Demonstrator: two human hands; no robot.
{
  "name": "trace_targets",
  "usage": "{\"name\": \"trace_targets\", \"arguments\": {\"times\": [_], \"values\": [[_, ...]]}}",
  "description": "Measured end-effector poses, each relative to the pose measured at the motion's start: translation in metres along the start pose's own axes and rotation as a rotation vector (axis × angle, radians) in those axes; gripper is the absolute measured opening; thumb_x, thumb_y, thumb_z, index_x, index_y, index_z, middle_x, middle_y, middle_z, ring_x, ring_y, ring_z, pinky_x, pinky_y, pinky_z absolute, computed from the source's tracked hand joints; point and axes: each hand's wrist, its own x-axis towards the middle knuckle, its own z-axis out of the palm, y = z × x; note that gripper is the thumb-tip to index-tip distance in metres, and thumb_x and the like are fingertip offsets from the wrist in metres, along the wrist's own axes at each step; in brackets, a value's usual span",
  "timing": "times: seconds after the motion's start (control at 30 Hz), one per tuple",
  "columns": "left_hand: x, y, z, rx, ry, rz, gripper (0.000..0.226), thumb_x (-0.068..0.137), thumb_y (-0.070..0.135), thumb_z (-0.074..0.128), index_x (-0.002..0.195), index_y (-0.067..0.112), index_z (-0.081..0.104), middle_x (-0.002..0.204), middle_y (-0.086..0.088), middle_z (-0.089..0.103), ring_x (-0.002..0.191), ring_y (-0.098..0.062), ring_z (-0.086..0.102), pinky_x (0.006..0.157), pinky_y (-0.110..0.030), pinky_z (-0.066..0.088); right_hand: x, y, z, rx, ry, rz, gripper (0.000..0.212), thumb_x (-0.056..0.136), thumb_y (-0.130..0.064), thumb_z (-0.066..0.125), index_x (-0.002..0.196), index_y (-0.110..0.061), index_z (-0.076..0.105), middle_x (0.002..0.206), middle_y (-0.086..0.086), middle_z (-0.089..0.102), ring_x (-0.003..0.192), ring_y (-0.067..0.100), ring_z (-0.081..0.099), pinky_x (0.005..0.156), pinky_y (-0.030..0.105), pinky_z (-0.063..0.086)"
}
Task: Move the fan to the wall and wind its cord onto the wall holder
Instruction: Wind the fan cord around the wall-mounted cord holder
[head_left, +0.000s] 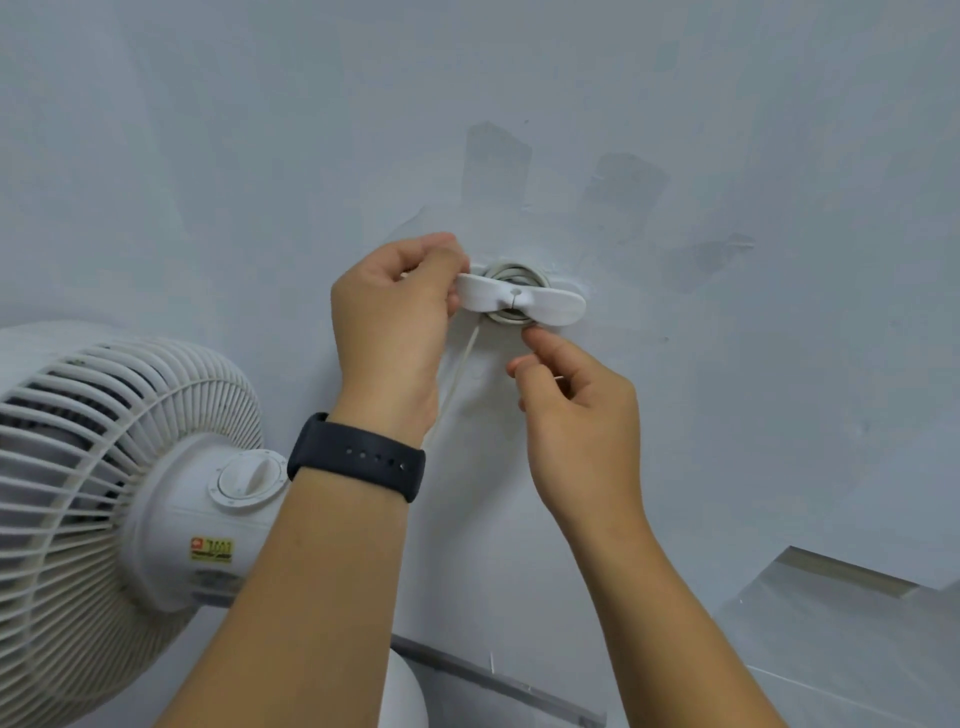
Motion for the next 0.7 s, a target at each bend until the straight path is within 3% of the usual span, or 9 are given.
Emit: {"name": "trace_targets", "arguments": {"times": [0.07, 0.17, 0.33, 0.43, 0.5, 0.57, 0.7], "values": [[-0.006, 0.003, 0.004, 0.198, -0.013, 0.158, 0.009, 0.088, 0.022, 0.072, 0.087, 0.025, 0.081, 0.088, 0.007, 0.08, 0.077, -0.009, 0.069, 0.08, -0.028, 0.059, 0.0, -0.001, -0.001, -0.002, -0.01, 0.001, 0.034, 0.1, -0.02, 0.061, 0.132, -0.028, 0.07, 0.107, -0.011, 0.076, 0.087, 0.001, 0.068, 0.08, 0.011, 0.051], [-0.018, 0.01, 0.01, 0.426, -0.093, 0.307, 0.017, 0.094, 0.036, 0.07, 0.103, 0.026, 0.081, 0.093, 0.014, 0.077, 0.083, 0.001, 0.068, 0.078, -0.014, 0.053, -0.001, 0.0, -0.002, -0.005, -0.018, -0.009, 0.035, 0.101, -0.02, 0.06, 0.134, -0.028, 0.068, 0.106, -0.013, 0.074, 0.087, 0.0, 0.068, 0.079, 0.009, 0.052], [-0.023, 0.008, 0.011, 0.607, -0.215, 0.464, 0.032, 0.093, 0.046, 0.069, 0.12, 0.029, 0.075, 0.103, 0.015, 0.07, 0.109, -0.013, 0.062, 0.084, -0.017, 0.049, 0.0, 0.005, 0.0, -0.018, -0.049, -0.045, 0.034, 0.101, -0.021, 0.057, 0.131, -0.027, 0.07, 0.104, -0.003, 0.075, 0.073, 0.004, 0.061, 0.079, 0.023, 0.055], [-0.022, 0.01, 0.011, 0.501, -0.236, 0.429, 0.021, 0.094, 0.044, 0.07, 0.109, 0.031, 0.077, 0.103, 0.016, 0.073, 0.103, -0.005, 0.065, 0.082, -0.017, 0.052, -0.001, 0.005, 0.001, -0.006, -0.064, -0.053, 0.031, 0.101, -0.02, 0.058, 0.128, -0.026, 0.071, 0.094, -0.005, 0.073, 0.062, 0.001, 0.056, 0.067, 0.016, 0.048], [-0.02, 0.012, 0.01, 0.339, -0.216, 0.362, 0.012, 0.097, 0.039, 0.07, 0.1, 0.03, 0.077, 0.1, 0.013, 0.076, 0.091, -0.001, 0.068, 0.078, -0.015, 0.051, -0.003, 0.003, 0.001, -0.004, -0.079, -0.072, 0.026, 0.101, -0.02, 0.058, 0.115, -0.039, 0.071, 0.085, -0.006, 0.067, 0.059, 0.002, 0.051, 0.064, 0.018, 0.045], [-0.019, 0.015, 0.011, 0.2, -0.19, 0.289, 0.011, 0.098, 0.036, 0.069, 0.1, 0.029, 0.077, 0.1, 0.011, 0.076, 0.094, -0.001, 0.07, 0.083, -0.015, 0.051, -0.004, 0.002, 0.0, -0.008, -0.107, -0.087, 0.028, 0.101, -0.021, 0.058, 0.102, -0.049, 0.064, 0.083, -0.006, 0.063, 0.058, 0.003, 0.048, 0.065, 0.021, 0.045], [-0.023, 0.022, 0.015, -0.04, -0.132, 0.186, 0.013, 0.101, 0.031, 0.065, 0.101, 0.023, 0.076, 0.09, 0.014, 0.074, 0.09, 0.0, 0.068, 0.078, -0.016, 0.051, -0.005, 0.002, -0.004, -0.03, -0.173, -0.077, 0.036, 0.098, -0.02, 0.061, 0.13, -0.036, 0.063, 0.098, -0.012, 0.065, 0.066, 0.002, 0.053, 0.069, 0.018, 0.049]]}}
